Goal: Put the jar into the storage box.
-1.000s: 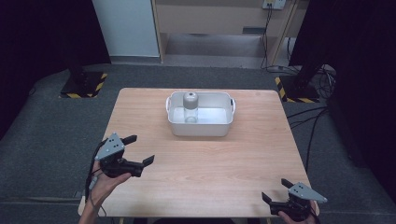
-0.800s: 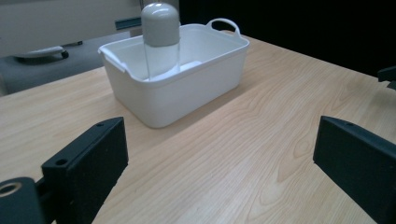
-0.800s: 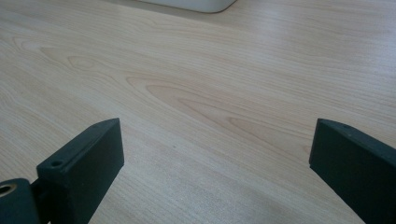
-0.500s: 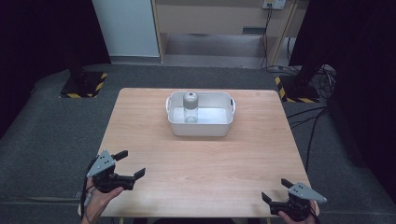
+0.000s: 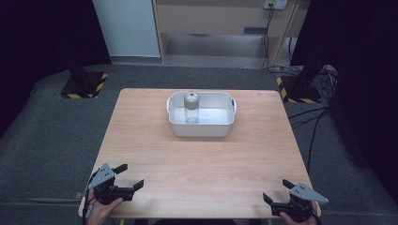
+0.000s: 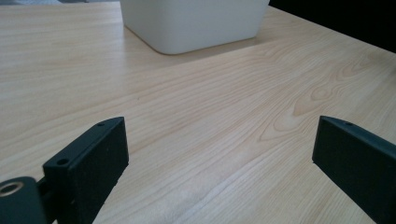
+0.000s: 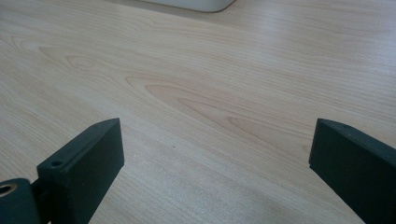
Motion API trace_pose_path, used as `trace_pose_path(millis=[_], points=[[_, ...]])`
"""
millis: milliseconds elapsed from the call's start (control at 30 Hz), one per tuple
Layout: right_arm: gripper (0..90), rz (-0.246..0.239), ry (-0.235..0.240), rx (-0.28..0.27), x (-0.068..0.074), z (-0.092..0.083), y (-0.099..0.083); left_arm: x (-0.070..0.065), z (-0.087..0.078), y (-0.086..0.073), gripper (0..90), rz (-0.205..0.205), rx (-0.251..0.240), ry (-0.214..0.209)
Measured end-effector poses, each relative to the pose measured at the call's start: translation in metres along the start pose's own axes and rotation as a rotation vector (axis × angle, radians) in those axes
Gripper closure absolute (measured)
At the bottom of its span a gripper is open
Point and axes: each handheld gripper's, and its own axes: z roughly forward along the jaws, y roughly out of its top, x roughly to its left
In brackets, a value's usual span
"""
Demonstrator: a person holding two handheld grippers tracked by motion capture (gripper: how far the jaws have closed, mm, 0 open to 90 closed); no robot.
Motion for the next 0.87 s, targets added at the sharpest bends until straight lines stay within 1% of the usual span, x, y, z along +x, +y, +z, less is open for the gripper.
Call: trace_pose_path(millis=[133, 300, 400, 567, 867], points=[[3.2, -0.002, 0.000, -0.001, 0.000, 0.000, 0.000, 0.002, -0.001, -0.006, 2.6, 0.003, -0.001, 0.004], [3.2, 0.001, 0.003, 0.000, 0.000, 0.000, 0.000, 0.006, -0.002, -0.011, 3.0, -0.001, -0.016, -0.018], [3.2, 0.002, 0.004, 0.001, 0.001, 0.000, 0.000, 0.007, 0.001, -0.014, 3.0, 0.001, -0.003, -0.028], [3.2, 0.000, 0.004, 0.003, 0.000, 0.000, 0.000, 0.006, 0.003, -0.015, 2.8, 0.014, 0.006, -0.037], [3.3, -0.003, 0.006, 0.003, 0.001, 0.001, 0.000, 0.006, 0.004, -0.016, 2.2, 0.015, 0.008, -0.043]])
